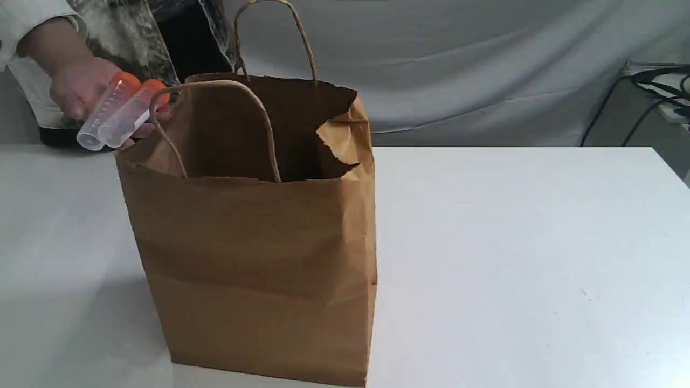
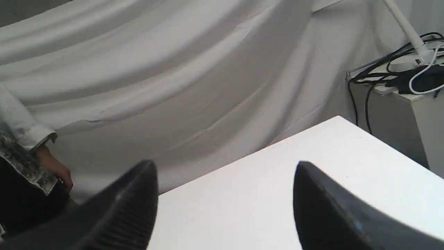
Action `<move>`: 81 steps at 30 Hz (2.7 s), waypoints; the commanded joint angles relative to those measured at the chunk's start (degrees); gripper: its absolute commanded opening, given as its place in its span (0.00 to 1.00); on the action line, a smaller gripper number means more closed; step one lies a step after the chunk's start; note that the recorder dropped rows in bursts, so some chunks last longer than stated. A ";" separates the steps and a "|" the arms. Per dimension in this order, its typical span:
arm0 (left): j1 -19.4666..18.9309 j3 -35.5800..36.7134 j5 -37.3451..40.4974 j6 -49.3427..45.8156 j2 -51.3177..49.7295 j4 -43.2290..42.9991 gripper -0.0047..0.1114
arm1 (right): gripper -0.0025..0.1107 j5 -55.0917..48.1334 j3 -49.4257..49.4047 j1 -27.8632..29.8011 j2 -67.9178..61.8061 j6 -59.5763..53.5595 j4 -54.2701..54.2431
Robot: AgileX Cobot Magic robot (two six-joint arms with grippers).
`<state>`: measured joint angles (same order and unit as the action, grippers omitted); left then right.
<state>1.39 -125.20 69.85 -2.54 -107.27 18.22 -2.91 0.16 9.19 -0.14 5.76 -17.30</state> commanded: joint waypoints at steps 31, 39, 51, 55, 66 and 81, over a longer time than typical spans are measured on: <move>0.40 -0.31 0.12 -27.92 -7.46 20.29 0.61 | 0.52 -1.60 -0.16 -0.14 0.14 -0.35 0.64; 1.54 0.67 0.12 -23.42 -5.34 20.30 0.61 | 0.52 -1.60 -0.16 -0.14 0.14 -0.35 0.64; 0.58 21.67 0.12 -36.47 1.02 20.52 0.70 | 0.52 -1.60 -0.16 -0.36 0.14 -0.83 2.45; 0.20 21.67 0.12 -36.96 -0.03 21.73 0.70 | 0.52 -1.69 -0.16 -2.00 0.14 -0.83 3.05; 0.20 19.88 0.12 -38.23 -3.15 18.75 0.70 | 0.52 -1.81 -0.16 -3.10 0.14 -0.83 3.45; 0.33 19.60 -1.36 -36.89 -5.75 17.21 0.70 | 0.52 -2.52 -0.16 -3.13 0.14 -0.83 3.45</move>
<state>1.70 -105.23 68.91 -40.07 -112.97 35.44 -4.91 0.16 6.33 -0.14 5.51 -14.55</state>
